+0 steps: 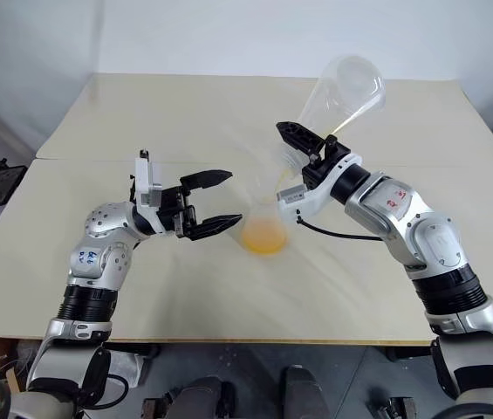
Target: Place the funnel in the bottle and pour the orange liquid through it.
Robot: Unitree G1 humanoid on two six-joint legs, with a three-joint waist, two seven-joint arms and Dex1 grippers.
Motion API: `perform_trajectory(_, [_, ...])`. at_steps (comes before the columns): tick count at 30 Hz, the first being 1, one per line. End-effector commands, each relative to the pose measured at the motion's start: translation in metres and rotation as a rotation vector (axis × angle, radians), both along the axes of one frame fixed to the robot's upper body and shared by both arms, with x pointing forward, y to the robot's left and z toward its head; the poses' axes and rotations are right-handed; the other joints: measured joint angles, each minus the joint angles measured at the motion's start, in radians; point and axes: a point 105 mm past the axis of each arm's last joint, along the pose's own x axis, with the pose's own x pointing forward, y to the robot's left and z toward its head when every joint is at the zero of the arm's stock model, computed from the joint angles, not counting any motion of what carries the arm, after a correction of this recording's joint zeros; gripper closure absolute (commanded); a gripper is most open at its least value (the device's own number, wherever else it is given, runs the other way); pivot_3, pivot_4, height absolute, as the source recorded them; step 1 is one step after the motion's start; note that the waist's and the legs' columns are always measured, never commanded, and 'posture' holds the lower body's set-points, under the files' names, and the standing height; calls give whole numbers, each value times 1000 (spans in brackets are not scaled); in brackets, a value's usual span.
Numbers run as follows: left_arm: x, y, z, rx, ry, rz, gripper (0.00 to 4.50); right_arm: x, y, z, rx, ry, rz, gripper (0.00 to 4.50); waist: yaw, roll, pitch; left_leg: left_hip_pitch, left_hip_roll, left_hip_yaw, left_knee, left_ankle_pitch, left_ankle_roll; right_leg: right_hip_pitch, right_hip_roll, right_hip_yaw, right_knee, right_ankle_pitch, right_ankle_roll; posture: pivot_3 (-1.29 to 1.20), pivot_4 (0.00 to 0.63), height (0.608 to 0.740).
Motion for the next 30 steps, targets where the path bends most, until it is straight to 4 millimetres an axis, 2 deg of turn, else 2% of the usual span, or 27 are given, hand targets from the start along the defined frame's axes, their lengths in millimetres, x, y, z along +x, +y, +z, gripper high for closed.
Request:
perform_trajectory(1, [-3,-3,12,-12,-57,-14,0,-9,6,19,12,-78,35,2018,0,0,0,0,0,0,0,0,0,0,0,0,0,0,0,0,150,740])
perform_trajectory(11, [-4,-3,12,-11,-56,-13,0,-9,5,21,42,-68,36,2018,0,0,0,0,0,0,0,0,0,0,0,0,0,0,0,0,150,740])
perform_trajectory(15, [-4,-2,12,-11,-56,-13,0,-6,-2,26,153,-11,21,2018,-1,0,0,0,0,0,0,0,0,0,0,0,0,0,0,0,150,740])
perform_trajectory(20, [-3,-2,12,-11,-56,-15,0,-8,-2,34,194,-2,29,2018,0,0,0,0,0,0,0,0,0,0,0,0,0,0,0,0,150,740])
perform_trajectory(27, [-3,-2,12,-12,-57,-16,0,-9,-13,45,411,106,35,2018,0,0,0,0,0,0,0,0,0,0,0,0,1,0,0,0,150,740])
perform_trajectory(30, [-3,-2,12,-10,-58,-15,0,-7,-23,53,596,194,45,2018,0,0,0,0,0,0,1,0,0,0,0,0,1,0,0,0,150,740])
